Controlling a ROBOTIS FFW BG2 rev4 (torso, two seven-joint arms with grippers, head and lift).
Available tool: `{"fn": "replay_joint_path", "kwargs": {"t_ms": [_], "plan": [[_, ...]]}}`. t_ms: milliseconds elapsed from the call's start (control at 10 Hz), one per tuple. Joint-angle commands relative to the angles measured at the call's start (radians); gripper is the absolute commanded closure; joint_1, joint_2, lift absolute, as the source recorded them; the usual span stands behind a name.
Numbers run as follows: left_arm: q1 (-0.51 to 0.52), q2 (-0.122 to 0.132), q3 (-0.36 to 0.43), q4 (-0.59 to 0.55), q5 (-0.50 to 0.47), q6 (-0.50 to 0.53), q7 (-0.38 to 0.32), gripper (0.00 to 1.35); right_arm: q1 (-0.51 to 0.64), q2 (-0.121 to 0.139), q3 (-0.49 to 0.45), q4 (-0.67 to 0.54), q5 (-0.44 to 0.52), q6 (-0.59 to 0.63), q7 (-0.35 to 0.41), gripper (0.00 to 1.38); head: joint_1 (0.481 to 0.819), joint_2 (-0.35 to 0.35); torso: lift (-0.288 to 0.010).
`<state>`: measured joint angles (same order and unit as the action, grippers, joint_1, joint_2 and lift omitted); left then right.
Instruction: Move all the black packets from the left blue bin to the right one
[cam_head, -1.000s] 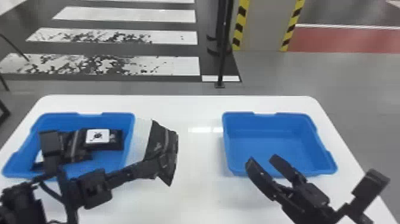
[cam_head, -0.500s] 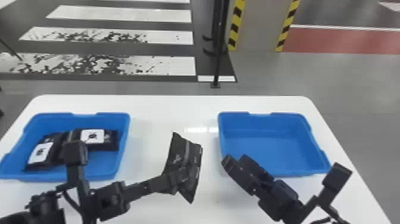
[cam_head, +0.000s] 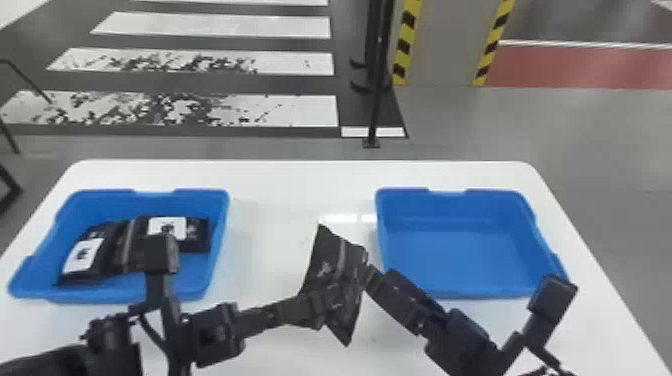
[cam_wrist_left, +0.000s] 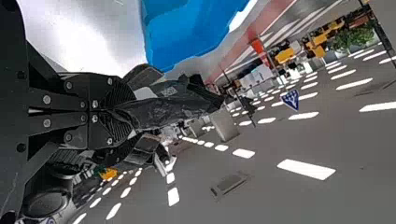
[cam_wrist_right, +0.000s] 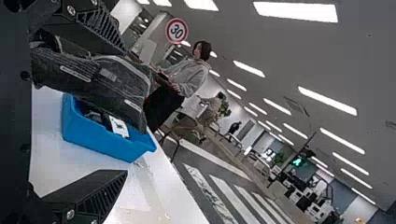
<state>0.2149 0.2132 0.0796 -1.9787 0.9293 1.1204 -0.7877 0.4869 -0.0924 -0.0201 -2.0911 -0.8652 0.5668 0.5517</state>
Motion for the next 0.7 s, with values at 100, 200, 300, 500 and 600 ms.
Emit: {"fn": "replay_joint_path", "kwargs": {"t_ms": [100,200,300,500,600], "plan": [[-0.009,0.000,-0.024,0.021,0.022,0.001,-0.002,1.20,-0.011,-0.003,0.026,0.014,-0.094,0.010,0.001,0.20,0.695,-0.031,-0.140],[-0.011,0.000,-0.032,0.024,0.022,0.004,-0.004,1.20,-0.016,-0.003,0.036,0.028,-0.128,-0.012,-0.001,0.49,0.695,-0.027,-0.140],[-0.011,0.000,-0.036,0.026,0.022,0.004,-0.004,1.20,-0.016,-0.003,0.046,0.043,-0.162,-0.034,-0.001,0.83,0.695,-0.025,-0.140],[-0.011,0.000,-0.032,0.026,0.022,0.004,-0.004,1.20,-0.016,-0.003,0.048,0.048,-0.174,-0.034,-0.001,1.24,0.695,-0.030,-0.140],[-0.011,0.000,-0.030,0.026,0.020,0.004,-0.004,1.20,-0.016,-0.001,0.048,0.048,-0.176,-0.037,0.001,1.28,0.695,-0.029,-0.140]]}}
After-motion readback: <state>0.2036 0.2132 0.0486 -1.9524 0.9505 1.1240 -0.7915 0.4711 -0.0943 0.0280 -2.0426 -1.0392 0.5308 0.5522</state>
